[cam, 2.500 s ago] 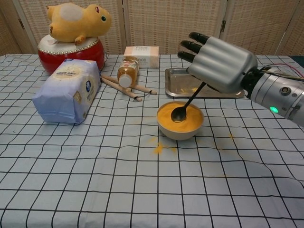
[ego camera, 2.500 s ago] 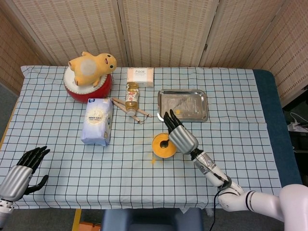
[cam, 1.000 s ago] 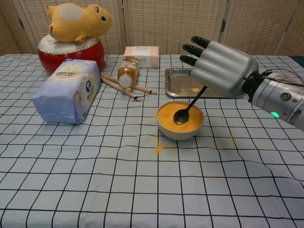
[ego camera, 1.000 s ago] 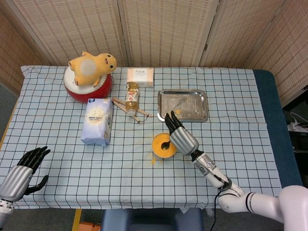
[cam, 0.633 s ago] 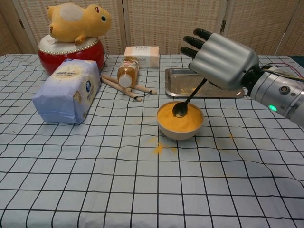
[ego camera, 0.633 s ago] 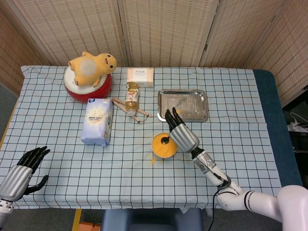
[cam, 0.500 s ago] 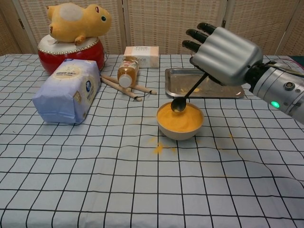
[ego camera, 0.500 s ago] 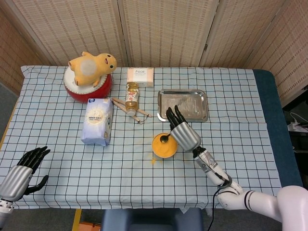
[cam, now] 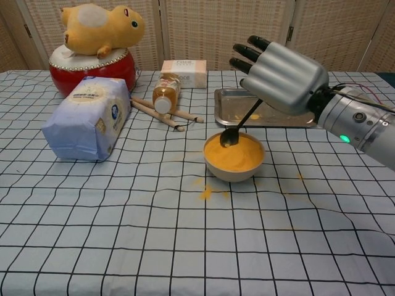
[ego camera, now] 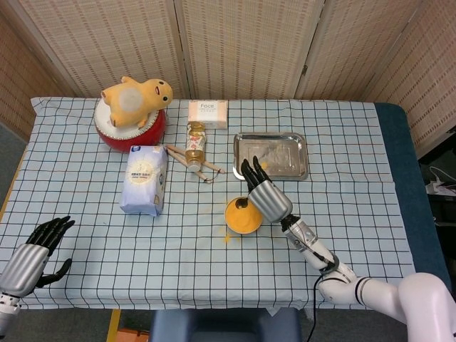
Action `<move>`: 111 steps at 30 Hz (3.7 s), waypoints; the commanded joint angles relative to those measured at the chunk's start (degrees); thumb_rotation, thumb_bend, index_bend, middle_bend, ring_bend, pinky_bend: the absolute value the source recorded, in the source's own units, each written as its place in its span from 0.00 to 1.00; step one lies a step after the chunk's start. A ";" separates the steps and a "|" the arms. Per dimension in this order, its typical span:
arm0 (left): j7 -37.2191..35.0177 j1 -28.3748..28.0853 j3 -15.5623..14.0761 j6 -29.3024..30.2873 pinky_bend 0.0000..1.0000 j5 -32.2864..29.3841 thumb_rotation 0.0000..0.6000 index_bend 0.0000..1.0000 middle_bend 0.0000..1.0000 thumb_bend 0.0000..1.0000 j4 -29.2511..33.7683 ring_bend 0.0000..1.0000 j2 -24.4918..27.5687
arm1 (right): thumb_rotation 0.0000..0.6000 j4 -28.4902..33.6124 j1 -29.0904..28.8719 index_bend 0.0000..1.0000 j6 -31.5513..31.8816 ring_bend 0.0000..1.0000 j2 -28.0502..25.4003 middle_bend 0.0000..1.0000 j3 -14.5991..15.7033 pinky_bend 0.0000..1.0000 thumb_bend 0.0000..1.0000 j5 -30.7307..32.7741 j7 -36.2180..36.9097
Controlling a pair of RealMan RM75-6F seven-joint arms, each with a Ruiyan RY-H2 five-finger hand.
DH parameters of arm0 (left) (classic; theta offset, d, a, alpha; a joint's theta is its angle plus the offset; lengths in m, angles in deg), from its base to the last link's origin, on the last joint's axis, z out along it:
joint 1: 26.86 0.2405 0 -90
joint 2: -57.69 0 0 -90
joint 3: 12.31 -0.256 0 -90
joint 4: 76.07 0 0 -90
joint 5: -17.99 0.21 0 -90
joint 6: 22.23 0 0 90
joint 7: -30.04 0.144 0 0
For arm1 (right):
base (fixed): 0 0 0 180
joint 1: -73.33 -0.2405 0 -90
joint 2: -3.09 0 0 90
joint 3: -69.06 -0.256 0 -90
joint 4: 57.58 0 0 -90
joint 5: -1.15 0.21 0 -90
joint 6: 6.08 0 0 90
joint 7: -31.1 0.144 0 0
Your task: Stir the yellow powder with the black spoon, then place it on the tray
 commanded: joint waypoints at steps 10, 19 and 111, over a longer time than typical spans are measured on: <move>0.52 -0.01 -0.15 0.07 0.09 0.34 1.00 0.00 0.00 0.43 0.19 0.00 -0.12 | 1.00 4.84 1.75 0.88 0.73 0.00 -2.59 0.12 2.44 0.11 0.37 -1.96 3.02; 0.65 0.09 -0.22 0.33 0.09 0.50 1.00 0.00 0.00 0.43 0.14 0.00 -0.11 | 1.00 8.45 2.51 0.87 1.24 0.00 -3.90 0.12 1.70 0.12 0.38 -1.78 4.97; 4.41 -0.54 0.88 -2.64 0.09 -3.13 1.00 0.00 0.00 0.43 0.88 0.00 -1.01 | 1.00 -21.39 -3.77 0.00 -11.08 0.00 10.54 0.00 -18.17 0.05 0.38 29.13 25.20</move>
